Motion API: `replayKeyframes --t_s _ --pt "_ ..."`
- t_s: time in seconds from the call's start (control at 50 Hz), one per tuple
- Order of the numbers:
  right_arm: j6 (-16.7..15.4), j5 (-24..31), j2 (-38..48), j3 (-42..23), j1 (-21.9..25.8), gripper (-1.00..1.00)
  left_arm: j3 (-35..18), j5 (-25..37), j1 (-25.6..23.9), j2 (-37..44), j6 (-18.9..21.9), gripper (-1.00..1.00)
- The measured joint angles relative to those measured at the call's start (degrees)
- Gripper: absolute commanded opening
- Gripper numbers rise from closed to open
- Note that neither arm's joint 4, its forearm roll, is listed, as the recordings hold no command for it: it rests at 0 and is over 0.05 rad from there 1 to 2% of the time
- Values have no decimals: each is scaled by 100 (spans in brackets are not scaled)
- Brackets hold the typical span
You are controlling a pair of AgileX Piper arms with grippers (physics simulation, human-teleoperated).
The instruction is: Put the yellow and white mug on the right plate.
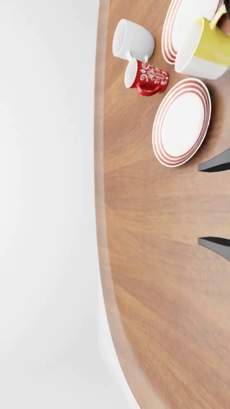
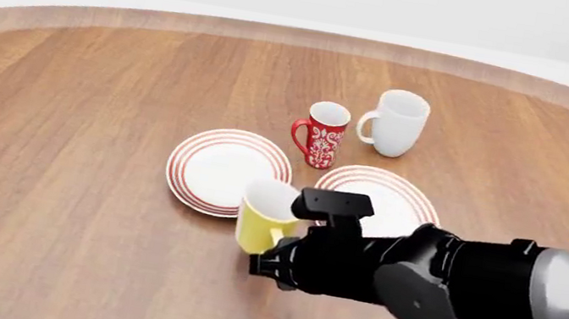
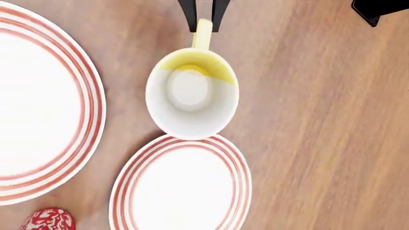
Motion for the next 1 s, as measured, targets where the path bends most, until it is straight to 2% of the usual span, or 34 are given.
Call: replayKeyframes --t_s 0.36,0.72,1.0 --pt "-215 345 -406 -105 -133 -100 0 0 0 0 0 100" --pt "-741 780 -882 -159 -548 -100 0 0 0 0 0 100" --pt "-1031 953 -1177 -70 -877 -100 0 0 0 0 0 100"
